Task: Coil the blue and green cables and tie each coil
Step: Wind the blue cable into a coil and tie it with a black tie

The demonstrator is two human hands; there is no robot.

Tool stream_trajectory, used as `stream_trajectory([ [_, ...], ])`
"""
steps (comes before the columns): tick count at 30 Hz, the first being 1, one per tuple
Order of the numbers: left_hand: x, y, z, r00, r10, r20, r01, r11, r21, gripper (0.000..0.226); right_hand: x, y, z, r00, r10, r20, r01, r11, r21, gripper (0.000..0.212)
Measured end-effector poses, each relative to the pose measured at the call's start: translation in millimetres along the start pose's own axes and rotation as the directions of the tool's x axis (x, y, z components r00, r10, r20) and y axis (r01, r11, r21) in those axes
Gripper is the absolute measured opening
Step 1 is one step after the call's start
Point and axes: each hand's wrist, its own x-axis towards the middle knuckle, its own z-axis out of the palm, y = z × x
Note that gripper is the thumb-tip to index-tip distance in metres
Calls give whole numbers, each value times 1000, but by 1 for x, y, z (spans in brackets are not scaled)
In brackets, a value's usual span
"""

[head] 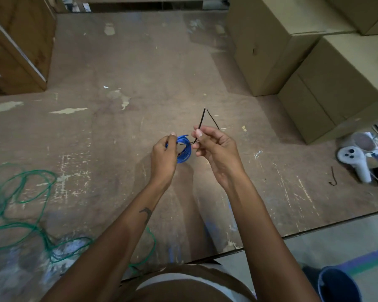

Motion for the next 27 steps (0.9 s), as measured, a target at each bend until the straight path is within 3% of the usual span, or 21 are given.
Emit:
stream_trajectory([
  [6, -14, 30, -37, 996, 79, -38, -79, 997, 6, 53, -28, 5, 36, 990, -124, 60, 134, 969, -205, 17],
  [9, -22, 38, -54, 994, 105, -44, -104, 994, 16, 48, -39, 11, 49, 976, -213, 51, 216, 904, -369, 13],
  [12, -29, 42, -68, 994, 103, -47, -105, 994, -30, 36, -48, 16, 60, 908, -414, 67, 383, 753, -535, 8],
  [17, -41, 44, -77, 997, -34, 73, 59, 921, -384, 22, -60, 28, 74, 719, -646, 257, 639, 470, -609, 14],
  [22, -47, 52, -88, 981, -39, 190, 136, 838, -528, 31, -68, 29, 80, 571, -667, 480, 735, 153, -661, 15],
  [27, -52, 58, -100, 951, -60, 303, 194, 879, -435, 27, -76, 30, 85, 493, -688, 532, 714, -29, -700, 13],
])
